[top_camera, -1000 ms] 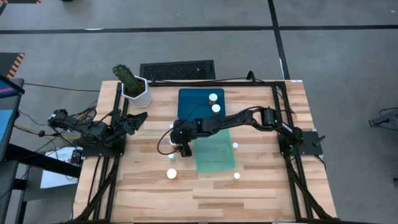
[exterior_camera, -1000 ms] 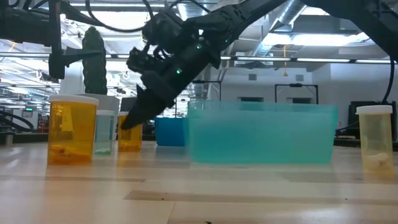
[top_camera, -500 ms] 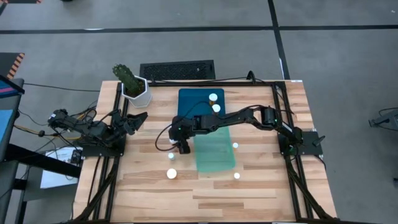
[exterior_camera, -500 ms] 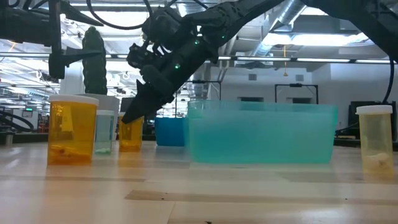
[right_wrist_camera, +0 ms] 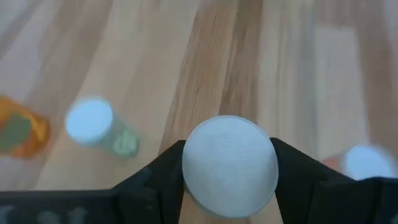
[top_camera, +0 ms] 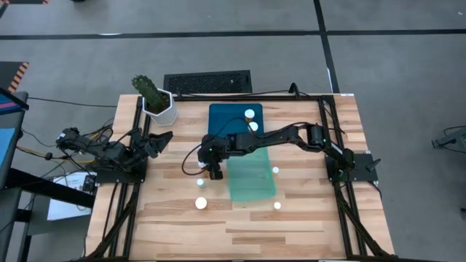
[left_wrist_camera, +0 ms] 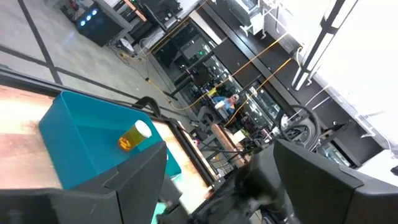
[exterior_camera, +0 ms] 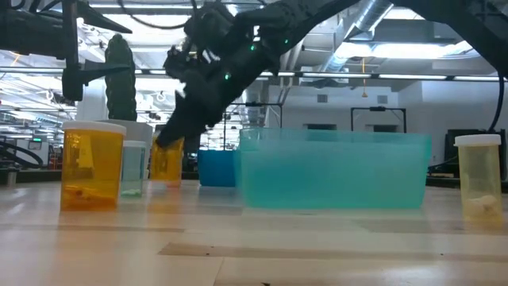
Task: Pick and place medicine bottles into bin by pill shape (circle, oval)
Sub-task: Put the large orange pill bottle into the blue bin
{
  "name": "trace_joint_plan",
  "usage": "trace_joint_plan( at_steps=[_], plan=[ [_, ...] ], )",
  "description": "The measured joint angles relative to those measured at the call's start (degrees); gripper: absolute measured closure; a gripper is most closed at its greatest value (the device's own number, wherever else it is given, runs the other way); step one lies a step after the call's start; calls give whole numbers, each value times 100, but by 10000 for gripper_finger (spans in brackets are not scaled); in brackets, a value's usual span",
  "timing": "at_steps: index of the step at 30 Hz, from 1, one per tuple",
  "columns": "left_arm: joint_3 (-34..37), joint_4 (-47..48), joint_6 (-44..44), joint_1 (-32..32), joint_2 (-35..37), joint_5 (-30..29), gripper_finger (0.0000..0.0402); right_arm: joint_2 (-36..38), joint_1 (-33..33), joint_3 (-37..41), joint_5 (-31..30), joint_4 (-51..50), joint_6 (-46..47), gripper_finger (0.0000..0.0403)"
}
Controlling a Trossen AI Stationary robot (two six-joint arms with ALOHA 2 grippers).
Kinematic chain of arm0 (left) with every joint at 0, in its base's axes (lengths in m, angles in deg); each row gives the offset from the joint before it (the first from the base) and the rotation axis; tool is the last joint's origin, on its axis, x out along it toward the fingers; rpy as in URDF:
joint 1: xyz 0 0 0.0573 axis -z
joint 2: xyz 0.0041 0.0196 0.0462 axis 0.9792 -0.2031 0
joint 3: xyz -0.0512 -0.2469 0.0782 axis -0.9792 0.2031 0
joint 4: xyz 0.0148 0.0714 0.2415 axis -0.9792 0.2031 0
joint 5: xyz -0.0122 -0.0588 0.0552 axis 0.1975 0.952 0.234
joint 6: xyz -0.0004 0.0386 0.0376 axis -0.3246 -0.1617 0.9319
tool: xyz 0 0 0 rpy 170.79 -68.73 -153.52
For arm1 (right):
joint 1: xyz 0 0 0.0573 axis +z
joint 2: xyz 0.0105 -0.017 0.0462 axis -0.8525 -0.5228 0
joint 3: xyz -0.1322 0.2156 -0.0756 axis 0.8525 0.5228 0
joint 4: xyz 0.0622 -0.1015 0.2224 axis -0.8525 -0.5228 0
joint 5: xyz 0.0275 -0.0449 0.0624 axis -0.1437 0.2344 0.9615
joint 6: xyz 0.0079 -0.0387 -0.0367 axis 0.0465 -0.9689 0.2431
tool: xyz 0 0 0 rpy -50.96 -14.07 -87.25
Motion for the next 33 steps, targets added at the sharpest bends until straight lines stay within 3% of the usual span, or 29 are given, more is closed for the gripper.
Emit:
trace_joint_plan(
  at_steps=[10, 14, 23, 33],
  plan=[
    [0, 19, 6, 0, 0, -2, 113, 850, -537, -4, 306, -166, -29, 208],
    [0, 91, 0, 0, 0, -4, 113, 1170, -928, -4, 321, -220, -28, 194],
    [0, 110, -62, 0, 0, -9, 113, 1418, -1915, 8, 307, -519, 44, 206],
    [0, 134, -74, 0, 0, -11, 113, 1413, -2592, 1179, 256, -116, 332, 200]
  ],
)
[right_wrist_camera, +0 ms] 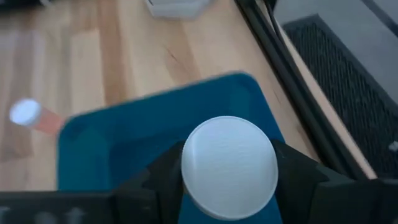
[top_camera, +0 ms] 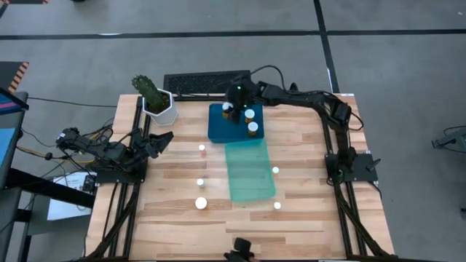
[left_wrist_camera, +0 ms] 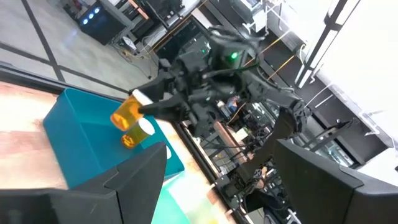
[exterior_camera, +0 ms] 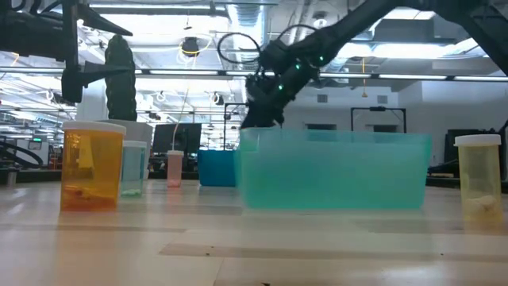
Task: Pick and place medicine bottles into bin by pill shape (circle, oval)
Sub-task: Put the large orange pill bottle into the blue bin
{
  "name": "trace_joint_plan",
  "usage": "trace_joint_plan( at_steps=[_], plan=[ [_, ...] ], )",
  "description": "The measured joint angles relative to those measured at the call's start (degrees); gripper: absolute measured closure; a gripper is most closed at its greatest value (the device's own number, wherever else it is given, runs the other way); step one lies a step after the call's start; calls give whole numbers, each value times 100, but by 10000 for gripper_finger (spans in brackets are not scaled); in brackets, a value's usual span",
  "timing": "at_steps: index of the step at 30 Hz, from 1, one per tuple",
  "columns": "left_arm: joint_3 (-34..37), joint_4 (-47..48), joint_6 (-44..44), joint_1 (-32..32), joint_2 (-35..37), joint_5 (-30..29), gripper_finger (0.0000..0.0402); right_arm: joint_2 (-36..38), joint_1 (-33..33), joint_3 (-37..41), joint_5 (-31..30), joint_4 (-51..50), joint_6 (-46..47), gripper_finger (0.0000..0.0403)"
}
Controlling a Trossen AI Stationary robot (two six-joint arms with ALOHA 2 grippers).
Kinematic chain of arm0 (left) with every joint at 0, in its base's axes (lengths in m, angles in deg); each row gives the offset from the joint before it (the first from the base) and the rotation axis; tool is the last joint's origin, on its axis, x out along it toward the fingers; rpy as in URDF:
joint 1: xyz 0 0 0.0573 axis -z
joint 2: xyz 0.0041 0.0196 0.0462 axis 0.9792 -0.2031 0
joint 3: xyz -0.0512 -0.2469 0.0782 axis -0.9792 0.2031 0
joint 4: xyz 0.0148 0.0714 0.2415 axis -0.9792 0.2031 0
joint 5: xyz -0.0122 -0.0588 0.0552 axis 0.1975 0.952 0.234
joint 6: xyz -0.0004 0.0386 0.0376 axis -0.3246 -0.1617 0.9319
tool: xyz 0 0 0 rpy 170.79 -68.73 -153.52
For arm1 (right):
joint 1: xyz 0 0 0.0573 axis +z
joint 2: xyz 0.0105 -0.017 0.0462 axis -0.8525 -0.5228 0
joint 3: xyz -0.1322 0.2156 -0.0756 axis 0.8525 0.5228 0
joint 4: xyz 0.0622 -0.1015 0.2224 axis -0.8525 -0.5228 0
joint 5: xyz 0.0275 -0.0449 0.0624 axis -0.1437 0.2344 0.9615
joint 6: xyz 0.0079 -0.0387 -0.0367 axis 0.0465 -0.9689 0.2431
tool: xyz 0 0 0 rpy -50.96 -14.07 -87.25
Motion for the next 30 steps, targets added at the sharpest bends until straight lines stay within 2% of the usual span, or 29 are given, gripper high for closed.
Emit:
trace_joint_plan(
  at_steps=[6, 13, 30],
  plan=[
    [0, 18, 0, 0, 0, -25, 113, 0, 66, 447, -345, 523, 23, 197],
    [0, 18, 0, 0, 0, -43, 113, -79, 277, 474, -1004, 708, -479, 194],
    [0, 16, -20, 0, 0, -145, 113, -289, 105, 476, -1083, 683, -253, 192]
  ],
)
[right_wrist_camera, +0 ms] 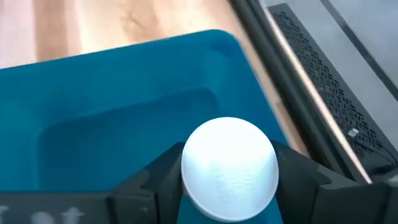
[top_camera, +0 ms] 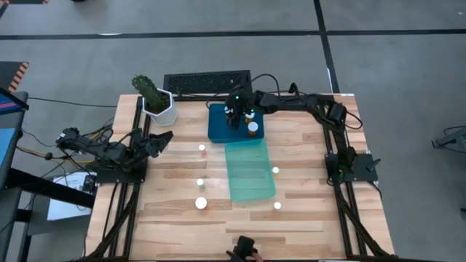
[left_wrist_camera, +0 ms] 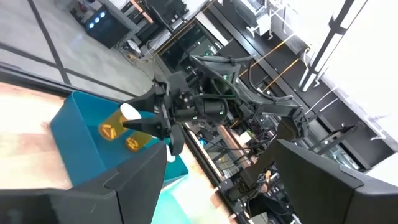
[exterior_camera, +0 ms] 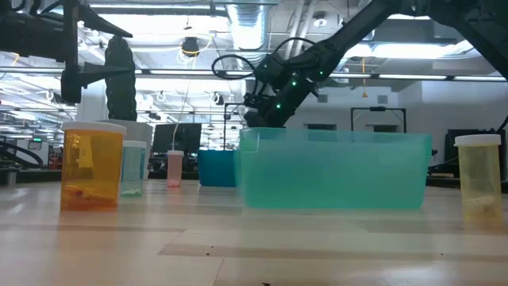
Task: Pick and place medicine bottles into bin by pill shape (circle, oval)
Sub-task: Put the large orange pill bottle into the blue bin
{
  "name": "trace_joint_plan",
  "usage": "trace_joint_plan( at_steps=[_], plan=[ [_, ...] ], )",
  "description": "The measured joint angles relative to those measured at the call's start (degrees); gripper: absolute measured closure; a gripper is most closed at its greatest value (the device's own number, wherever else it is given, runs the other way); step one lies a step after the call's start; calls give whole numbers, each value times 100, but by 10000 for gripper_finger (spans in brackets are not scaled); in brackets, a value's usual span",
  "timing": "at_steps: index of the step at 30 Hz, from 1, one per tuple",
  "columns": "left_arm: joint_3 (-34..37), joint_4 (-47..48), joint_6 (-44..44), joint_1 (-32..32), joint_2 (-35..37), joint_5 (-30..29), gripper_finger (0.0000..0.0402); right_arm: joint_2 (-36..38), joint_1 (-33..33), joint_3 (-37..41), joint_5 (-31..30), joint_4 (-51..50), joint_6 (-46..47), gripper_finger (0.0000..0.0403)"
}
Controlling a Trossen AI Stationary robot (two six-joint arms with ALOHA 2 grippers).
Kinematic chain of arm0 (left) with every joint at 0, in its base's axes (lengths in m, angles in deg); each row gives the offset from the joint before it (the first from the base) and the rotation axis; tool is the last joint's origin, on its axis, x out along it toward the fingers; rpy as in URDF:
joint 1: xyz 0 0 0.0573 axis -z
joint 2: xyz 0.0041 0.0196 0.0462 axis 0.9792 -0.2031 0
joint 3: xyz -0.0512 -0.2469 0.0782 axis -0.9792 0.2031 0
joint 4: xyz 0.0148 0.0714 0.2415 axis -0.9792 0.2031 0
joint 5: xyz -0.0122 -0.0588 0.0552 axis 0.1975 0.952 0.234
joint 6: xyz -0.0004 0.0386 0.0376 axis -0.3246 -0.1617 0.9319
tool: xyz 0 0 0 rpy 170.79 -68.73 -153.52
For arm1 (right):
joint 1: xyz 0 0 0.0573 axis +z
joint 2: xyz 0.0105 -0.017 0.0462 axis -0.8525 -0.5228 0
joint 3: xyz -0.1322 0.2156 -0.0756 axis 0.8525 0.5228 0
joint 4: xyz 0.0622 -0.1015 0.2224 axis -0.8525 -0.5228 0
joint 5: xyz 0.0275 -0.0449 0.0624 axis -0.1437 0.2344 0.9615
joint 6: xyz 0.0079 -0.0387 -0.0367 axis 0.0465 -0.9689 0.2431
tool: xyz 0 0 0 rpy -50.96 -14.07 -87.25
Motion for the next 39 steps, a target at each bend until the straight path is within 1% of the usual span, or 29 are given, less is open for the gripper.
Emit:
trace_joint_plan(
  at_steps=[24, 31, 35, 39],
  plan=[
    [0, 0, -2, 0, 0, -13, 113, 0, -53, 2, 57, -75, 80, 185],
    [0, 0, -25, 0, 0, -10, 113, 0, -36, 2, 48, -77, 258, 188],
    [0, -1, -53, 0, 0, -9, 113, 0, -53, 2, 59, -103, 567, 186],
    [0, -2, -66, 0, 0, -4, 113, 11, -47, 2, 55, 37, 586, 185]
  ],
)
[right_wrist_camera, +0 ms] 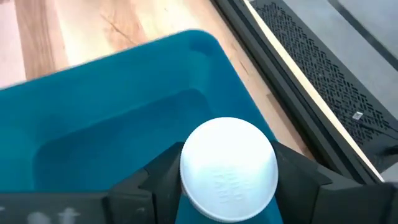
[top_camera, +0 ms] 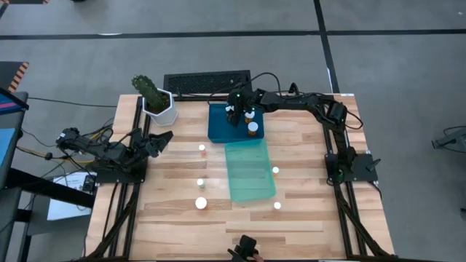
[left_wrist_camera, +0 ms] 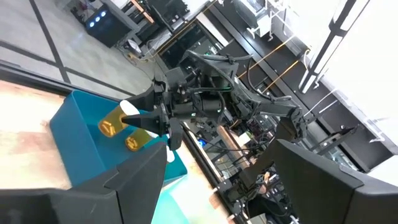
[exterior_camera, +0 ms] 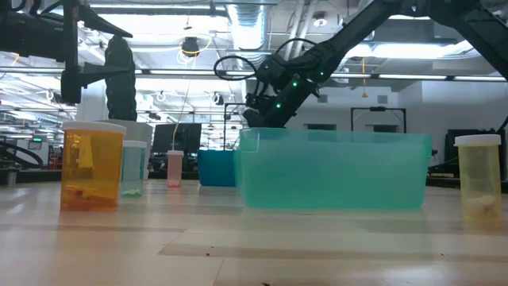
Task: Pick and place medicine bottles into bin by pill shape (circle, oval)
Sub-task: Put the large orange pill bottle into the blue bin
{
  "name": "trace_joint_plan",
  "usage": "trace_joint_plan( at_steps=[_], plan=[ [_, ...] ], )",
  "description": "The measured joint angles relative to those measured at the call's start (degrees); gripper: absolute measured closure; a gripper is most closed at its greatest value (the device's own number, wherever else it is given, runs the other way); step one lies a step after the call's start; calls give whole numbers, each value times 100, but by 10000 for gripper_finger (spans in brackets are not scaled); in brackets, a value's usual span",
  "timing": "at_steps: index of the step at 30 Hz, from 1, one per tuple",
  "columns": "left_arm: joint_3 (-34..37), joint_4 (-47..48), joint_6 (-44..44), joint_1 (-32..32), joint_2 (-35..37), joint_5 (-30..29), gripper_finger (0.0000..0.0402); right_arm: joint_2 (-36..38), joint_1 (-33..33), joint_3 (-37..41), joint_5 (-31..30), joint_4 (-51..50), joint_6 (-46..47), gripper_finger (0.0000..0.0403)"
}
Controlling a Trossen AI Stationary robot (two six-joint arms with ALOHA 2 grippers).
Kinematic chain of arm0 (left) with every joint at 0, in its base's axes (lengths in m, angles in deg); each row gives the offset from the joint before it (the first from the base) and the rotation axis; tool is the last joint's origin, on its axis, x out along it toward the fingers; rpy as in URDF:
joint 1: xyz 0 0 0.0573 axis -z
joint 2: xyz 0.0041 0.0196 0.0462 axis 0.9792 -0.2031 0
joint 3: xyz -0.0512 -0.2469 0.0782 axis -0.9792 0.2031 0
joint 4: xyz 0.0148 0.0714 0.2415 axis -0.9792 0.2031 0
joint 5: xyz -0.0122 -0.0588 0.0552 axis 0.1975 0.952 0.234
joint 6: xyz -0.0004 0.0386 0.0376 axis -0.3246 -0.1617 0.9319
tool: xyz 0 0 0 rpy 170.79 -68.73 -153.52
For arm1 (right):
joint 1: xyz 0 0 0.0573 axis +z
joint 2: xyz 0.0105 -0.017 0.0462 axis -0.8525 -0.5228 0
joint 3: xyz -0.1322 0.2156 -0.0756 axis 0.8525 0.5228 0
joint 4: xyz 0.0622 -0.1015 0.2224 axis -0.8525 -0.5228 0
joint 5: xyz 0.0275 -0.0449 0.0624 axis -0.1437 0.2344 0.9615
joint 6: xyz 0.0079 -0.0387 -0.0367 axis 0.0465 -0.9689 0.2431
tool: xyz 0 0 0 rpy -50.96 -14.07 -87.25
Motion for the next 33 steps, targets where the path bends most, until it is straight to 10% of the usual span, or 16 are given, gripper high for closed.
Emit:
trace_joint_plan(
  at_steps=[33],
  plan=[
    [0, 138, -1, -2, 0, 15, 113, -4, -19, 446, -172, 441, 161, 187]
  ],
)
